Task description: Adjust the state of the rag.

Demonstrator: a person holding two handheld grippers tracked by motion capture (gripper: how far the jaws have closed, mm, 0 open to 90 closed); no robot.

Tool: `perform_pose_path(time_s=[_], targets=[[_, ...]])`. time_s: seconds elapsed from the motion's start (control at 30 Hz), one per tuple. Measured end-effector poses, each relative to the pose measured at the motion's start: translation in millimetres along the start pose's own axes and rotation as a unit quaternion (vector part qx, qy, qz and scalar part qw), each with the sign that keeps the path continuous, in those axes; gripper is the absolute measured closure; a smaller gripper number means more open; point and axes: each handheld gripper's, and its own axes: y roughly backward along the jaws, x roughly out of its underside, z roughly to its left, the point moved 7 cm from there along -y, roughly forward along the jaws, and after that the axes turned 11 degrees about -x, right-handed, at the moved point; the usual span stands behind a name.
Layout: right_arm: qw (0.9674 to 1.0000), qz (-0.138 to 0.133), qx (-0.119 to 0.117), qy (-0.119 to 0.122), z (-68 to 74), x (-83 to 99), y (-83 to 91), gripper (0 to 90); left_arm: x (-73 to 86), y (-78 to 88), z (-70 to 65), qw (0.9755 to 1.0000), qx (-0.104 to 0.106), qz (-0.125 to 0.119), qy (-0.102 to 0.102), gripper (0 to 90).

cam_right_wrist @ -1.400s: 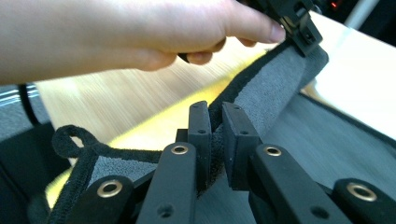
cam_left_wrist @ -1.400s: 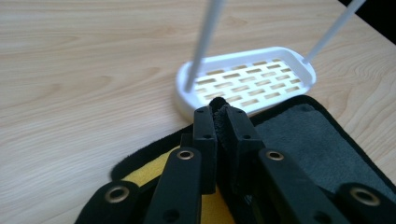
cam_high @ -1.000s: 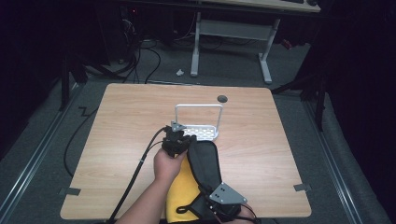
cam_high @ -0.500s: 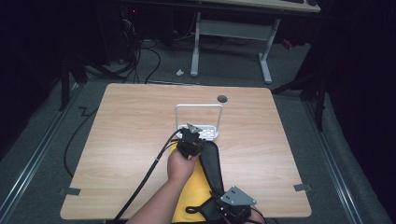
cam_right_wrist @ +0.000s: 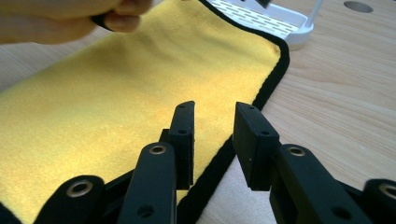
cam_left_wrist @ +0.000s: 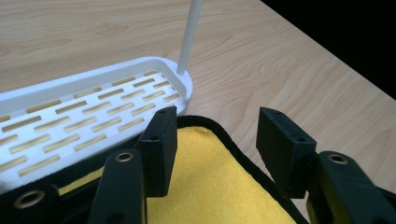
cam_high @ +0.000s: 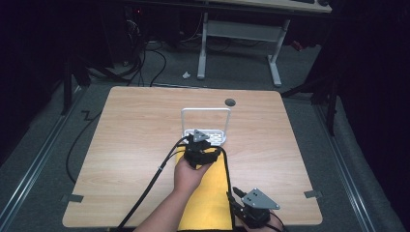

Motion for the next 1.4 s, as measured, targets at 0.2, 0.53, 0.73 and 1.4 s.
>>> perform_pose_path(time_s=[0.2,0.53,0.73,1.4], targets=[[1.0,0.008,0.003,-0.004,-5.7,3.8,-4.5,70.7,22.4,22.7,18.9,1.0,0.0,-0.002,-0.006,48.9],[0.9998,0.021,0.0,-0.001,-5.5,8.2,-13.6,71.0,75.3,64.0,59.0,0.9996,-0.025,0.005,-0.013,50.1],[0.9995,0.031,-0.005,-0.002,-9.2,8.0,-24.3,70.9,98.7,81.9,54.4,0.9996,-0.008,0.009,-0.025,67.0],[0.9964,0.074,0.018,-0.039,-49.9,-11.2,-86.7,88.3,106.3,61.1,50.9,0.9965,-0.03,0.037,-0.069,70.5]])
